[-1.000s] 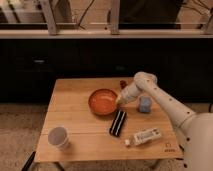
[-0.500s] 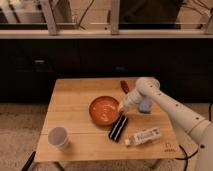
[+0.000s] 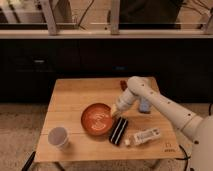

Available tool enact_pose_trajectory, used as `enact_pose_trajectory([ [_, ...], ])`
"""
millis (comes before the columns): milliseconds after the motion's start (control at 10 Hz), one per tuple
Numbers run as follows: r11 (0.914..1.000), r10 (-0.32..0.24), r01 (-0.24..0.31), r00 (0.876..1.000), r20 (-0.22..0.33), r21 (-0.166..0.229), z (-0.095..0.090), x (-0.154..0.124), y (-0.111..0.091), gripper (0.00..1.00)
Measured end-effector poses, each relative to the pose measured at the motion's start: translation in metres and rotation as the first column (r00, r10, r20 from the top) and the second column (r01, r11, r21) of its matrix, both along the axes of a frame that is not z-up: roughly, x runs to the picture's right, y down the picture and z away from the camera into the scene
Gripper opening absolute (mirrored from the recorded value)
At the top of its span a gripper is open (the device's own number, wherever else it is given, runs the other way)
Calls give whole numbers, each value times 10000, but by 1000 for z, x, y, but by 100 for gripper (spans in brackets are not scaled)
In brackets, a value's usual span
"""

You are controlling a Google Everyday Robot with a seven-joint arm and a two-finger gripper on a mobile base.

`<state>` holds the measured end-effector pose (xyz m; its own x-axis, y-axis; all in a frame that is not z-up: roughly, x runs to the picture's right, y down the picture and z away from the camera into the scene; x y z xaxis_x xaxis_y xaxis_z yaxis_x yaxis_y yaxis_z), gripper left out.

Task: Drag the ceramic bowl in a circle

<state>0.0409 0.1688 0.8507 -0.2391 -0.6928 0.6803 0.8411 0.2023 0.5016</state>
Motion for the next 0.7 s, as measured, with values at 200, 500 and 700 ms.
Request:
enact_pose_trajectory([
  [200, 9988, -476, 481, 9952, 852, -38, 0, -43, 4, 0],
  [500, 9972, -750, 744, 9814, 1765, 101, 3, -84, 2, 0],
  [700, 9986, -512, 478, 9798, 1935, 222, 11, -90, -10, 0],
])
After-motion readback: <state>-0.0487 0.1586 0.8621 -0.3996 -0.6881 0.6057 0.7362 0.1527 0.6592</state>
